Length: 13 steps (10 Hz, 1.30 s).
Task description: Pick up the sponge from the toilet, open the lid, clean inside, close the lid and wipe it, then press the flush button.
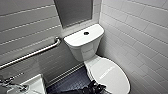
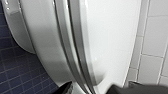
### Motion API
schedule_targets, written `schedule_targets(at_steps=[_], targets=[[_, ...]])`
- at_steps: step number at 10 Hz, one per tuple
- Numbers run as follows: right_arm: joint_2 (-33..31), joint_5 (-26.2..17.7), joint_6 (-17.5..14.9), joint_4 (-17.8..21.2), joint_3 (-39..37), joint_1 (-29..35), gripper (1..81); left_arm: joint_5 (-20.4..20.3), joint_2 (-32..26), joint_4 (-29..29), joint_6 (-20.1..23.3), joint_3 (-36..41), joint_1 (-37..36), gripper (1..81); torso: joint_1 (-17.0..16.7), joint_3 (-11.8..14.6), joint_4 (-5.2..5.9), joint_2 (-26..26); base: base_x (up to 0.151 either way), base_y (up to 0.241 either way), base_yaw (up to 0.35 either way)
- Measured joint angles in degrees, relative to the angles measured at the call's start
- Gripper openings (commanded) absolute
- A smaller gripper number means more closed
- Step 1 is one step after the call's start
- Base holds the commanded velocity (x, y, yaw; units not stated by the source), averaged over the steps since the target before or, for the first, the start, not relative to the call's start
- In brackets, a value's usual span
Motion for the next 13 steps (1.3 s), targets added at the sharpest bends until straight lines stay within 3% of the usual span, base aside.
schedule_targets(at_steps=[5,9,13], targets=[[0.00,0.35,0.01,0.02,0.05,0.00,1.0,-1.15,-0.74,-0.06,-0.35,1.88,-2.04,81.1,0.00,0.00,0.00,0.00,0.000,0.000,0.000],[-0.07,0.91,0.01,0.05,0.07,-0.02,1.0,0.02,2.54,-0.09,-0.88,-4.27,-2.28,81.1,0.00,0.00,0.00,0.00,0.000,0.000,0.000],[-0.20,1.41,0.39,0.10,0.07,-0.02,1.0,0.49,3.12,-0.09,-0.91,-4.99,-2.39,81.1,0.00,0.00,0.00,0.00,0.000,0.000,0.000]])
